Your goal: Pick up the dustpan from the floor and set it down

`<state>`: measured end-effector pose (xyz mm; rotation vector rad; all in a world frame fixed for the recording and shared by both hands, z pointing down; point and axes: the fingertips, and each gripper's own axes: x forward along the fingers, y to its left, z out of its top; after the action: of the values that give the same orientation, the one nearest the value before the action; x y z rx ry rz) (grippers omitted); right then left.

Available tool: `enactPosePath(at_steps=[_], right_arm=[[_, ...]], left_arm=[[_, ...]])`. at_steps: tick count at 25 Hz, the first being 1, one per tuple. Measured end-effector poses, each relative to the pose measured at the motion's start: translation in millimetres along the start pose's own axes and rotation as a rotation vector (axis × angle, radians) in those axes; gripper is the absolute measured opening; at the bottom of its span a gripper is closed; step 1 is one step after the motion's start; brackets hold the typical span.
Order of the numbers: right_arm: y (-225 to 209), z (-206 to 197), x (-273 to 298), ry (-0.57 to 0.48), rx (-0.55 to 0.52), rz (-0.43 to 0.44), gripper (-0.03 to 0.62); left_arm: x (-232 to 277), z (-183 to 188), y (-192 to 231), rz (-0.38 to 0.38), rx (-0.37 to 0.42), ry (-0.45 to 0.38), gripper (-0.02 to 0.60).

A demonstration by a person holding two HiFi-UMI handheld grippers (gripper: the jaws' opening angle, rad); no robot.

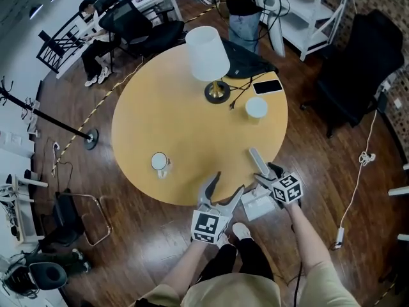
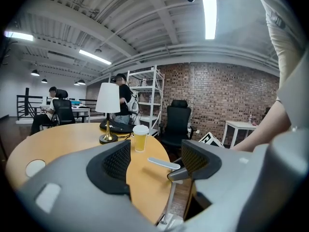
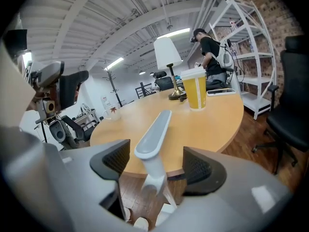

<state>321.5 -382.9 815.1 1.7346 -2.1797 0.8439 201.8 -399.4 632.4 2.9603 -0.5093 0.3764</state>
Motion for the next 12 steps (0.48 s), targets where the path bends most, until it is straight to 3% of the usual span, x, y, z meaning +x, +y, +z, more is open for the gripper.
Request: enactPosePath(at_steps=[6, 12], right_arm=[[0.1, 24.5, -55.3, -0.104, 0.010, -0.079, 0.339], [45.9, 84.4, -98.2, -0.246, 0.007, -0.083, 0.341]], left_arm=[[-12.9, 20.5, 4.0, 0.034, -0.006, -0.034, 0.319], [-45.5, 57.7, 15.9, 0.102, -0.004, -0.087, 0.319]])
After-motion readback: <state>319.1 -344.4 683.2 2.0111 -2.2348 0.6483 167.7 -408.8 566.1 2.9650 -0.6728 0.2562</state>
